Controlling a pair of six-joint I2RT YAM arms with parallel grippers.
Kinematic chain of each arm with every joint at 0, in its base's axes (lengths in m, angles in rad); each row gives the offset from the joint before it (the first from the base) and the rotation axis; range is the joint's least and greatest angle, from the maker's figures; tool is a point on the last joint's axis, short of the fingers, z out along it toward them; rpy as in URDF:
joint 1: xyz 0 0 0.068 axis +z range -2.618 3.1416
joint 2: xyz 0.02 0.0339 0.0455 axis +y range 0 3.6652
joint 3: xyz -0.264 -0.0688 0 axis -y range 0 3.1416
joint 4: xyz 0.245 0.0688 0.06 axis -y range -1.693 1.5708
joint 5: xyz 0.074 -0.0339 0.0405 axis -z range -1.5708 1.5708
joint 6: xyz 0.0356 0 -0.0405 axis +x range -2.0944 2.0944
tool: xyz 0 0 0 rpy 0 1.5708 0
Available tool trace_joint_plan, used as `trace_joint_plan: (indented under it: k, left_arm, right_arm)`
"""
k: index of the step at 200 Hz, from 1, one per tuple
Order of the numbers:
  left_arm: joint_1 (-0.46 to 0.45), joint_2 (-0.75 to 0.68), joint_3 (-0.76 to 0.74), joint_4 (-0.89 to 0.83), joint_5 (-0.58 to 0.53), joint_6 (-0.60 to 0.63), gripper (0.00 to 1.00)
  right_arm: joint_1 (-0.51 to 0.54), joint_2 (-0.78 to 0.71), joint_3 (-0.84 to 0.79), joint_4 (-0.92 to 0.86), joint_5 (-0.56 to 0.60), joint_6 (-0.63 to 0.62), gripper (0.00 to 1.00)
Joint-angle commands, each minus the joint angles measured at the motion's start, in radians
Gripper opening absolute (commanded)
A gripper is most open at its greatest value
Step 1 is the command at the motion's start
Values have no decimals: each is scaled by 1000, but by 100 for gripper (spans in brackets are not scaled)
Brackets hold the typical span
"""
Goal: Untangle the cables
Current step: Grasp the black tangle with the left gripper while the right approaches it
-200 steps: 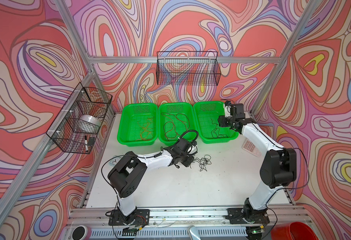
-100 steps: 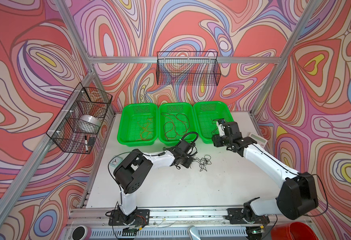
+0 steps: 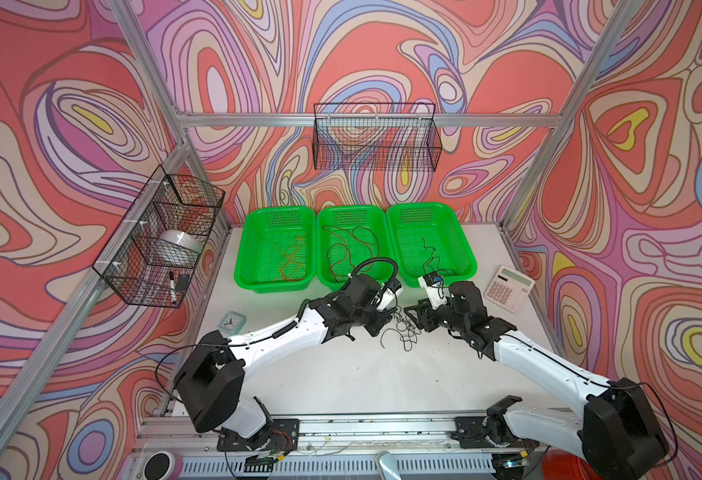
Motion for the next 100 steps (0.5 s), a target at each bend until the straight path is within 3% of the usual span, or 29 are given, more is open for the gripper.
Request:
trace_joint_plan:
  k: [1,54,100]
  left_arm:
    - [-6,-28,41,-104,14,61,0]
    - [-24,-39,106,-157,-23,96,0]
    - [-25,-63,120,-170,-71,105,0]
  right_arm:
    - [26,-14,-14,178,-108,23,63]
    - [53,27,-43,327,-160,90,60]
    - [54,-139,-138,332,-21,66,60]
